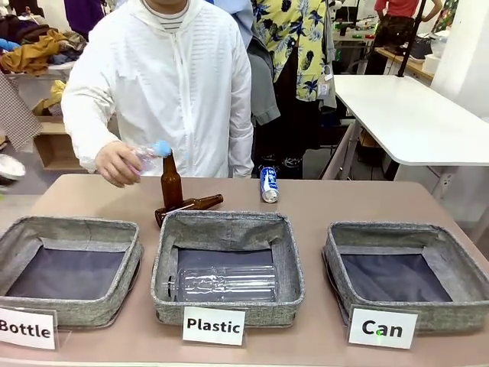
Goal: Sort the can waste into the basket.
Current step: Pick up the can waste from the table and place it in the right Fabric basket.
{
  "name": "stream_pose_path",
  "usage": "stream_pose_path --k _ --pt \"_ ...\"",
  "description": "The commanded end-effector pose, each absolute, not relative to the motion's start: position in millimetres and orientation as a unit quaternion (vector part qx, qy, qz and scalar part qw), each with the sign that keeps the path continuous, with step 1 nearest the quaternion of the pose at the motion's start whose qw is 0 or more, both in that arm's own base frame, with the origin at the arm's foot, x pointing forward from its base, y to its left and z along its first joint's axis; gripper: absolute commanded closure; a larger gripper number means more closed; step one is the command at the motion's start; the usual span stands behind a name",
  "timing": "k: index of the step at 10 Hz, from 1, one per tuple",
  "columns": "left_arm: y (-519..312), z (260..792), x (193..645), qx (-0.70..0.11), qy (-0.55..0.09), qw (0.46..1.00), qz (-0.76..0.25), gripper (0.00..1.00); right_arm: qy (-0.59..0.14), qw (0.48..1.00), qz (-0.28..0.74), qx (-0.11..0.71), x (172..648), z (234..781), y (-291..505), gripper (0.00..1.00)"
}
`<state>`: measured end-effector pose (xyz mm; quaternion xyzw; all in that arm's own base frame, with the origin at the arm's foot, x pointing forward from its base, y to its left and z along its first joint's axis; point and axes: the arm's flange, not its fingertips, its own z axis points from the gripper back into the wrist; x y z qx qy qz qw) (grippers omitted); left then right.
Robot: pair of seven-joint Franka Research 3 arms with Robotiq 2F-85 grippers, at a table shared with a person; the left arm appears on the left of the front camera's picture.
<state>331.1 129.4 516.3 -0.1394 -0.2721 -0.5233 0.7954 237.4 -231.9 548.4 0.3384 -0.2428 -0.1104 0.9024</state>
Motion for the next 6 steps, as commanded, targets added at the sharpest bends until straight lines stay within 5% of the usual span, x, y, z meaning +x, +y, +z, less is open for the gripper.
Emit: stream_pose_path --k 1,6 --pt "179 522 314 -0.154 -0.304 0.812 -0.474 0.68 -0.256 0.898 -0.119 0.339 234 547 -233 0.0" --pt "225 487 306 -0.193 -0.329 0.815 -0.437 0.68 -0.256 0.898 -0.119 0.339 234 547 -233 0.0"
